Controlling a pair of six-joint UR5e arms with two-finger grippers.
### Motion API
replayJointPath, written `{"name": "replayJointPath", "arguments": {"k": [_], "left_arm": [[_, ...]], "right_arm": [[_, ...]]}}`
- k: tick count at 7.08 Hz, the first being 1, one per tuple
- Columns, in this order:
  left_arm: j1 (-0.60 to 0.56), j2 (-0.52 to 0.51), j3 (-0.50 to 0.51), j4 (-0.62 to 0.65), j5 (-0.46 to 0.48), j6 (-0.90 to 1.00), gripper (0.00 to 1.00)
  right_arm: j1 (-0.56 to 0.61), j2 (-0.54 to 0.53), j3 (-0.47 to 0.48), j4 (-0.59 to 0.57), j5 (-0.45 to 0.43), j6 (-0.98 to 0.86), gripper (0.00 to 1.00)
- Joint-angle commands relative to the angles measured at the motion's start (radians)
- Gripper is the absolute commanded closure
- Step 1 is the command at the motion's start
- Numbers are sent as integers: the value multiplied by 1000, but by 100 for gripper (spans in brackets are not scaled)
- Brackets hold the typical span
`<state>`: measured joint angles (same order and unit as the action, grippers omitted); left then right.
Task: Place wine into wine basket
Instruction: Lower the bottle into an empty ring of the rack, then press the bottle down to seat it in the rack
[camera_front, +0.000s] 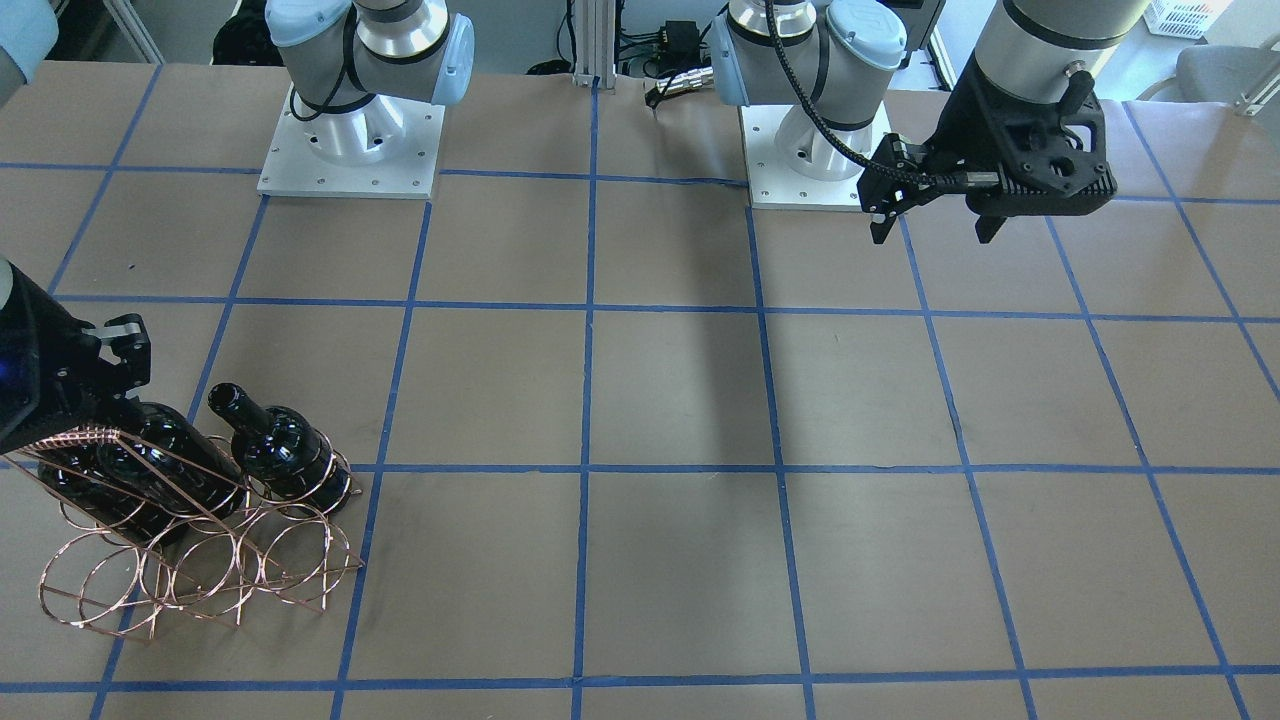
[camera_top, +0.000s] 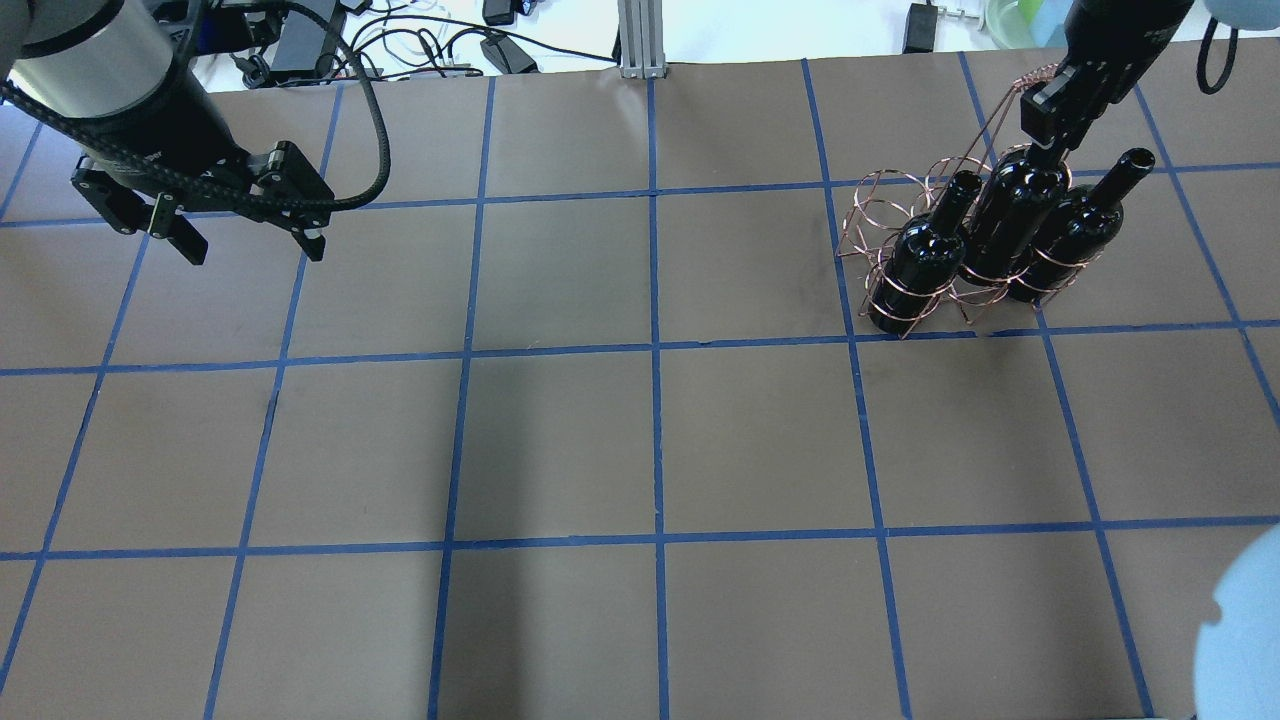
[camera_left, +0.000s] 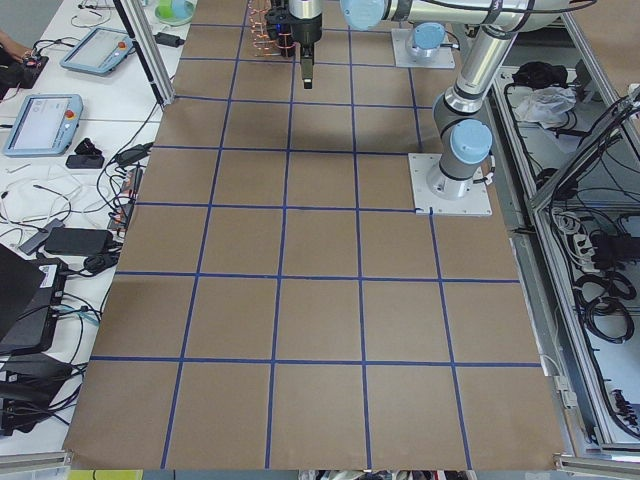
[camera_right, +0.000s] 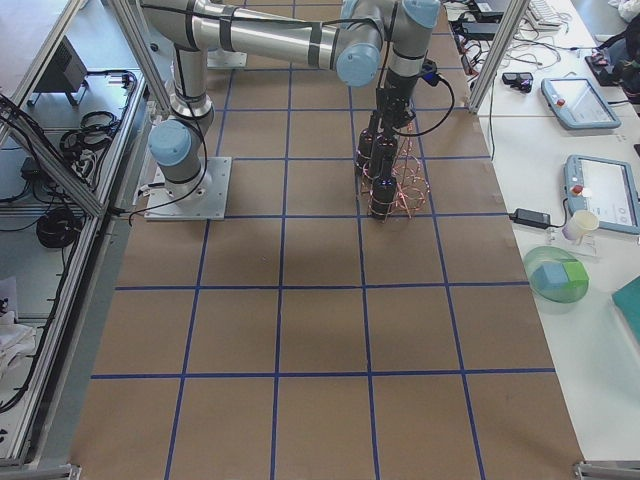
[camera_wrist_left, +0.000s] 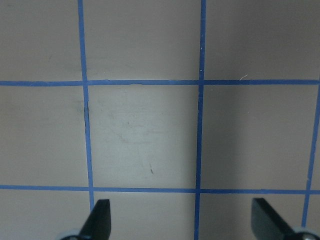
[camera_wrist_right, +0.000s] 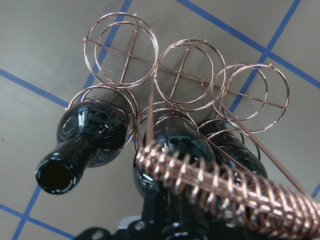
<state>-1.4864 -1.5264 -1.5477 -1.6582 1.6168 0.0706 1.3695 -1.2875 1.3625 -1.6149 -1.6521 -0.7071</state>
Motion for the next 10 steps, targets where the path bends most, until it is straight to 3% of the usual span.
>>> {"name": "replayJointPath", "arguments": {"k": [1, 10], "left_arm": [[0, 0, 0, 0, 0, 0, 0], [0, 0, 0, 0, 0, 0, 0]], "right_arm": [[-1, 4, 32, -28, 0, -2, 100], [-1, 34, 70, -82, 21, 1, 100]]}}
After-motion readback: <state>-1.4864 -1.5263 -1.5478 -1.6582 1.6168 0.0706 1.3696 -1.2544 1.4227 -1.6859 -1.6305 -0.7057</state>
